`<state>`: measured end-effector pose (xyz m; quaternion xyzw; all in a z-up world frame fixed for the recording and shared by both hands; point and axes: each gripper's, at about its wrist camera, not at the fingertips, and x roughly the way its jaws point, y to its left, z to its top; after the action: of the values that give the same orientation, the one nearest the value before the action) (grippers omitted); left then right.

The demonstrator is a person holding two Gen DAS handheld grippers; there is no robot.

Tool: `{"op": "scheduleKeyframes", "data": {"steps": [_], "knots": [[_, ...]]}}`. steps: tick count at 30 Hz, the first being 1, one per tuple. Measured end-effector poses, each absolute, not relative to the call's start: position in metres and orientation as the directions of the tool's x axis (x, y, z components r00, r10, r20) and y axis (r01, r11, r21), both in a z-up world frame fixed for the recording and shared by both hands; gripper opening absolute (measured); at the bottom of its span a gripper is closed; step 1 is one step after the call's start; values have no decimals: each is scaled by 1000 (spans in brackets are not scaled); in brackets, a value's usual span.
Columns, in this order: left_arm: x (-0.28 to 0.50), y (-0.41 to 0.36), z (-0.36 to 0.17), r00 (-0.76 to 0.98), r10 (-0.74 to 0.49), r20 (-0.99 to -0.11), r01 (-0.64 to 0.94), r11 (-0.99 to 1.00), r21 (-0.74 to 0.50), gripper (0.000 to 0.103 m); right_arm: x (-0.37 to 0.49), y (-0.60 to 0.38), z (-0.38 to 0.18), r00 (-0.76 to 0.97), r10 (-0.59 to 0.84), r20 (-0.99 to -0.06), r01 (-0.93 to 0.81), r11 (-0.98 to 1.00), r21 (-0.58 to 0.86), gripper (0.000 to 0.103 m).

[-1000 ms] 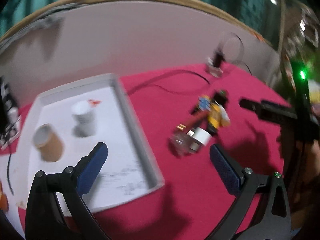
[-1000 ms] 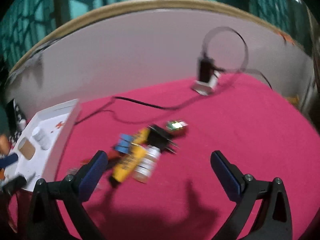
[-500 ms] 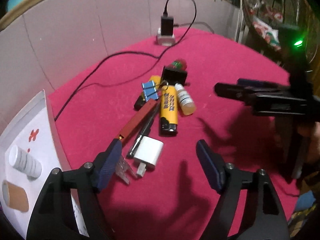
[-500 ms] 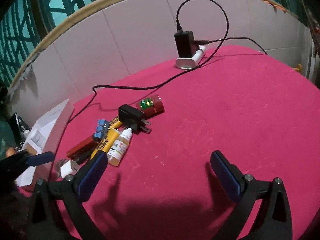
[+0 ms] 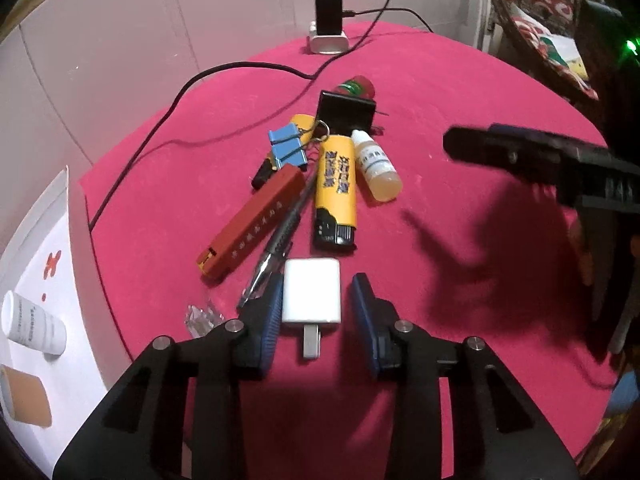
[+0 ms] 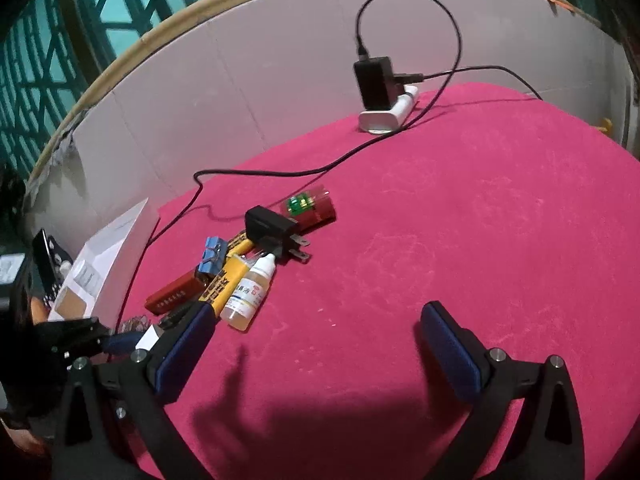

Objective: Organize rigid objects
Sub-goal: 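Move the left gripper to the white USB charger and grasp it, then lift the charger with the left gripper while the right gripper grasps the dropper bottle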

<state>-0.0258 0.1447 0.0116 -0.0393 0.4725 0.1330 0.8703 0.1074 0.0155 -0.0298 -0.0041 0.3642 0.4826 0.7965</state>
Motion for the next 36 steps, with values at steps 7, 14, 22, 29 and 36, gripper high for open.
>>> {"op": "scheduleKeyframes", "data": {"steps": [7,14,22,29,36], "knots": [[-39,134,11,547,199,-813,-306,952,26,25,92,40,-31,273,722,-636,-830,511,224,92],[-72,119,24,605,135,-785,-325,942,-88,25,84,66,-32,265,695,-668,-861,482,161,63],[-92,119,35,651,112,-750,-343,926,-160,25,78,87,-38,257,668,-698,-858,490,154,61],[-104,123,41,671,106,-734,-356,914,-193,25,95,68,-39,271,650,-710,-836,524,161,28],[-104,124,42,684,110,-721,-362,909,-205,25,104,61,-40,262,663,-702,-834,521,181,22]]}}
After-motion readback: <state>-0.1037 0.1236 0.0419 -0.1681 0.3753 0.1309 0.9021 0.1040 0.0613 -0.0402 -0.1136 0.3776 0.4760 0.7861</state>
